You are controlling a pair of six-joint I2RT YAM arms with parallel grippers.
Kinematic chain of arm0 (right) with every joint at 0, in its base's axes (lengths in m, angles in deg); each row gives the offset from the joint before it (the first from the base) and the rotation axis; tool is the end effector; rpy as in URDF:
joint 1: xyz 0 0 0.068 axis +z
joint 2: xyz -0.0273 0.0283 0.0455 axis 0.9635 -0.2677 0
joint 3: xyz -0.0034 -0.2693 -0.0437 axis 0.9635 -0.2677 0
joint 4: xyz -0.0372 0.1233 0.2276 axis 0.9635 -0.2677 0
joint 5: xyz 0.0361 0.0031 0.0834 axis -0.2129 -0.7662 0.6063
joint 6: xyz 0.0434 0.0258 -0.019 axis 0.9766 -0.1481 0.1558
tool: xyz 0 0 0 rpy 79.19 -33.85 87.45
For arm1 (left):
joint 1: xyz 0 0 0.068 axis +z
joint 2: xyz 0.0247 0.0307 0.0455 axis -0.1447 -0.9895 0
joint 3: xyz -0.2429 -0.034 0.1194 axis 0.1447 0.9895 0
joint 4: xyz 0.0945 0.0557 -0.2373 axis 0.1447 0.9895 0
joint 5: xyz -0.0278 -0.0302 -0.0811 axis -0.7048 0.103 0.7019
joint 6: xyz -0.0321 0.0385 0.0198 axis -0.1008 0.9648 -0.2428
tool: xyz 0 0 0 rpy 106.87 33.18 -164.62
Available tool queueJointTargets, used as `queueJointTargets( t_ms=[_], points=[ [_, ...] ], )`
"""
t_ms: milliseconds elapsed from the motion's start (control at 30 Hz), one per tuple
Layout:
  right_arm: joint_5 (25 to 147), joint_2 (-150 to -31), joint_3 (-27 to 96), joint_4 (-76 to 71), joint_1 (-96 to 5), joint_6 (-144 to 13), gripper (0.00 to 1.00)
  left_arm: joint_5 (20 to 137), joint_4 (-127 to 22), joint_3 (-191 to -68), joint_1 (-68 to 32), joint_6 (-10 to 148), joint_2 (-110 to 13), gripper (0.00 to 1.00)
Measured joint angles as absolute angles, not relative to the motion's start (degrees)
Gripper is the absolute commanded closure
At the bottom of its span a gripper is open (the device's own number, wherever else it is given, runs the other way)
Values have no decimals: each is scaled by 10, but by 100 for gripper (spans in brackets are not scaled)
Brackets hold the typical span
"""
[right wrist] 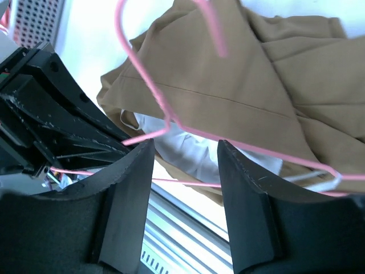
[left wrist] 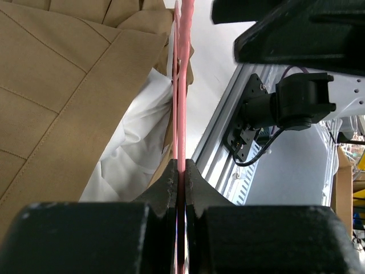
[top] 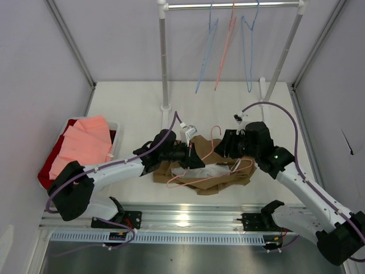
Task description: Place the skirt on the hanger
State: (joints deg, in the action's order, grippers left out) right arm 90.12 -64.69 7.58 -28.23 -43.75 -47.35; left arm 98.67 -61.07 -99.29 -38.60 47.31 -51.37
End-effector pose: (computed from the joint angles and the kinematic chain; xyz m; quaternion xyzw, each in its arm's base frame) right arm 0.1778 0.1139 0.3036 -0.0924 0.8695 0.2997 0.3817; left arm 0.1888 -0.2268 0.2308 0.2274 0.7986 -0.4928 0.2600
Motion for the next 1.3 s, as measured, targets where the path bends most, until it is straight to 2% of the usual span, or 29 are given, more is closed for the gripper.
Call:
queueJointTargets(
  t_ms=[233, 533, 633, 667, 800, 867, 900, 967, 1000, 1033, 1100, 1300],
  points=[
    [864, -709, 94, -266, -394, -483, 44, 987, -595, -1008, -390, 483, -524, 100],
    [820, -747, 114, -258, -373, -499, 54, 987, -586, -1019, -394, 493, -528, 100],
    [808, -754, 116, -257, -366, -501, 66, 987, -584, -1021, -395, 493, -532, 100],
    [803, -756, 117, -256, -363, -502, 76, 987, -582, -1022, -395, 493, -533, 100],
    [780, -757, 117, -257, -355, -506, 93, 984, -575, -1026, -396, 498, -535, 100],
    [771, -757, 117, -257, -353, -509, 97, 979, -569, -1029, -396, 499, -535, 90],
    [766, -757, 117, -257, -352, -510, 98, 975, -566, -1031, -396, 500, -534, 79],
    [759, -757, 117, -257, -350, -510, 100, 965, -556, -1035, -397, 508, -531, 70],
    [755, -756, 117, -257, -350, -510, 100, 956, -548, -1036, -398, 510, -528, 56],
    [750, -756, 117, -257, -349, -510, 100, 950, -541, -1036, -398, 514, -523, 50],
    [742, -756, 117, -257, -349, -509, 100, 929, -522, -1036, -398, 518, -509, 42],
    [723, -756, 117, -258, -346, -503, 100, 839, -448, -1036, -399, 523, -417, 34]
  ],
)
